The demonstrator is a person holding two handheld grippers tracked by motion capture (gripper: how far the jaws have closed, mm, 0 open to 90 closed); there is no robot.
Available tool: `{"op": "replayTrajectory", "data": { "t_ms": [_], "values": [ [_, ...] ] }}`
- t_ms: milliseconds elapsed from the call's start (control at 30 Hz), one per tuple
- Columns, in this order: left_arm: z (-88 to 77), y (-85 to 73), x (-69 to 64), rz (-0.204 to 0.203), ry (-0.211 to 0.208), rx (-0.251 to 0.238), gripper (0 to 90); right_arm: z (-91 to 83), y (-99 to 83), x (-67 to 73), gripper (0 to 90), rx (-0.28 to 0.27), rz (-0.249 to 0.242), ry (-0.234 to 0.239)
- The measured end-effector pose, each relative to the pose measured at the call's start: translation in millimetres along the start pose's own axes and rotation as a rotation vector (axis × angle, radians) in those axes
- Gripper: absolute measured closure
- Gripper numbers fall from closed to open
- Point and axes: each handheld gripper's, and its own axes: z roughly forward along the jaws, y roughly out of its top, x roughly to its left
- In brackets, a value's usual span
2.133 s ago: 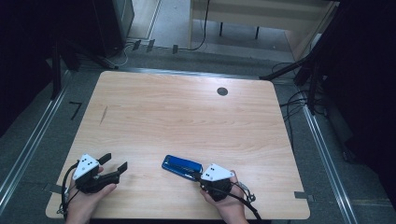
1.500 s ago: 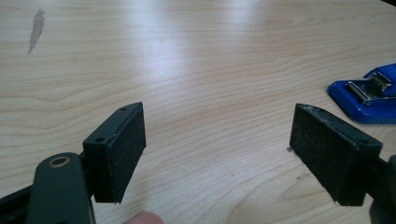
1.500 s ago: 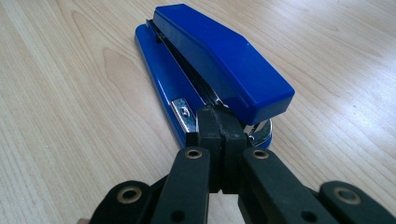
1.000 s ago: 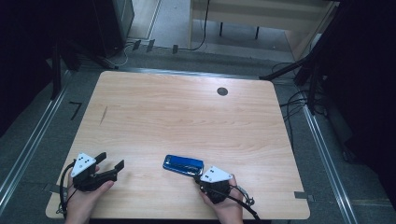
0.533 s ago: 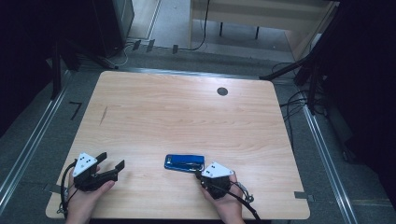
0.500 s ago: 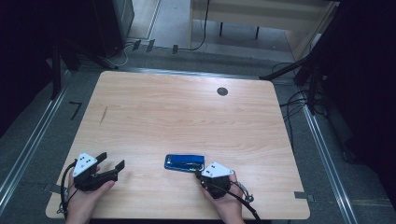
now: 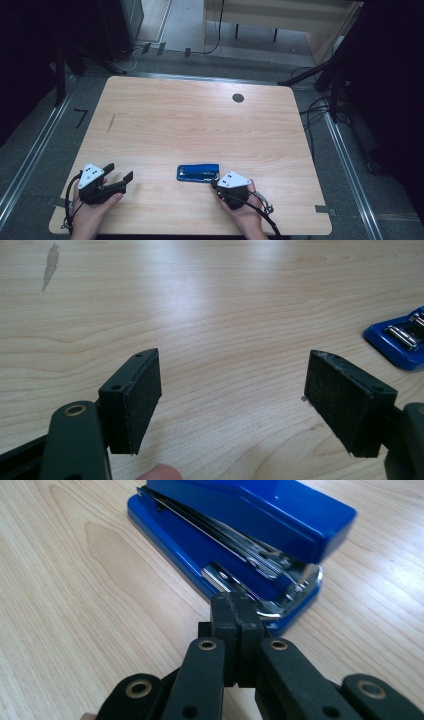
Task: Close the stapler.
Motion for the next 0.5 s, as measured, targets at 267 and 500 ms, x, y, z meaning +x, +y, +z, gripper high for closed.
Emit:
{"op": "replayTrajectory", "data": {
  "t_ms": [267, 500],
  "values": [
    [-1.0, -0.2, 0.4, 0.003, -0.002, -0.003, 23.3, -17.4, -5.3, -2.5, 77.4, -0.076, 0.013, 0.049],
    [-0.5, 0.2, 2.0, -0.007, 0.003, 0.005, 23.0, -31.7, -11.1, -17.3, 53.3, -0.125, 0.041, 0.037]
  ]
}}
